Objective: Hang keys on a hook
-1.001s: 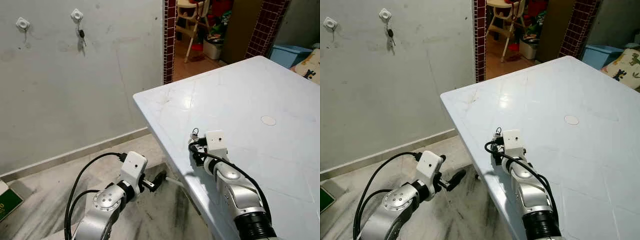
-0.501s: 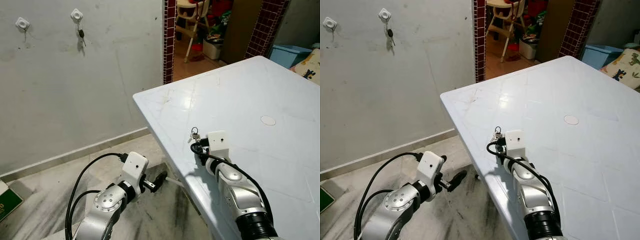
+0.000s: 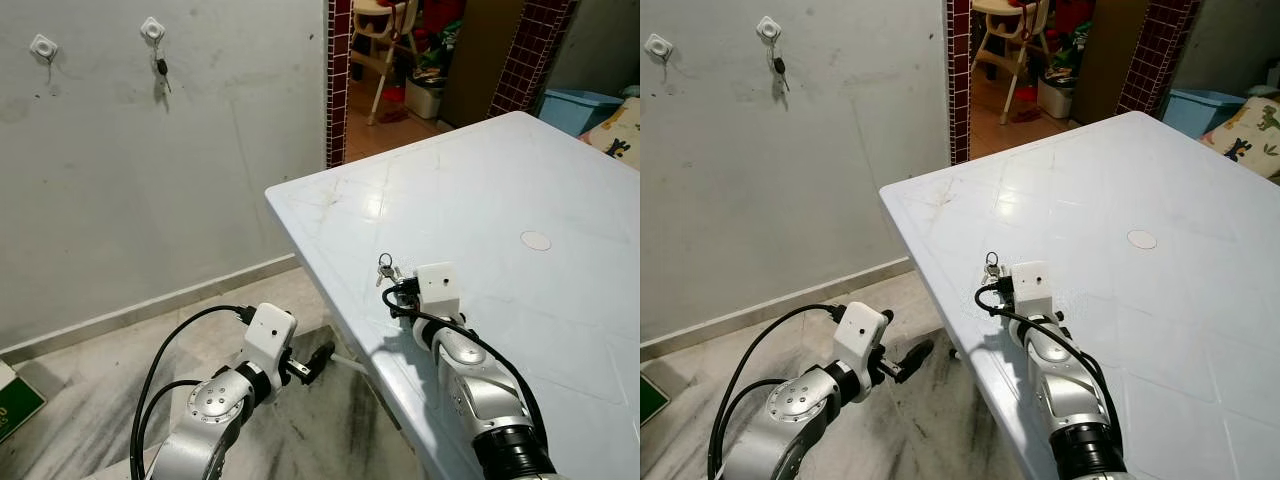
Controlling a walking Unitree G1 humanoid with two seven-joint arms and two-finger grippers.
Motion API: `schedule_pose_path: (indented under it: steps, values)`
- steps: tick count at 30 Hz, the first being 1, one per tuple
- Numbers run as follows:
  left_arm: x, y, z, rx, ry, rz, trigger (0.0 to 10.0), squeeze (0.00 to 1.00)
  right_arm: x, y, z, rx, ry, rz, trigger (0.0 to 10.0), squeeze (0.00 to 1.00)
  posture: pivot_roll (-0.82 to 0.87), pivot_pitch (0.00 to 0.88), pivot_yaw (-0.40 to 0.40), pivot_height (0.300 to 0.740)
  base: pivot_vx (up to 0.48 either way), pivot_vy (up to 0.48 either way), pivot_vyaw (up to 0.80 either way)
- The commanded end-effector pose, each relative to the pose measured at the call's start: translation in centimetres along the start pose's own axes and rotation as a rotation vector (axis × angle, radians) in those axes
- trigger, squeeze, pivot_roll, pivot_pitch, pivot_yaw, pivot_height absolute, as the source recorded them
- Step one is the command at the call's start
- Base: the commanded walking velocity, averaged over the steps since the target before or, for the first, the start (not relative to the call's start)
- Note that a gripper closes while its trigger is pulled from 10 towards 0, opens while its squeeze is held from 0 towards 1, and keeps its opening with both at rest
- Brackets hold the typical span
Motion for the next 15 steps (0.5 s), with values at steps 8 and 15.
schedule_pose_path:
  steps: [8,15]
  values:
    - [-0.4,0.4,0.1,0.007,0.011,-0.027,10.0,0.00,0.8,2.8,0.4,0.154,-0.033,0.012,0.0,0.00,0.03,0.000,0.015,0.740,0.000,0.000,0.00]
    - [-0.4,0.4,0.0,0.008,0.009,-0.033,10.0,0.00,1.6,3.6,0.5,0.185,-0.055,0.014,0.0,0.00,0.03,0.000,0.020,0.740,0.000,0.000,0.00]
Point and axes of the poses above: a point about 5 cm out from each wrist's last joint towards the gripper, its own z axis pointing back from the gripper into the wrist, its own y axis along the axis of the wrist's last joint, x = y × z, the point moved 3 cm from there along -z, pointing out of the wrist towards the gripper, and after that the axes turned 5 degrees about z, right-handed, at the moved point
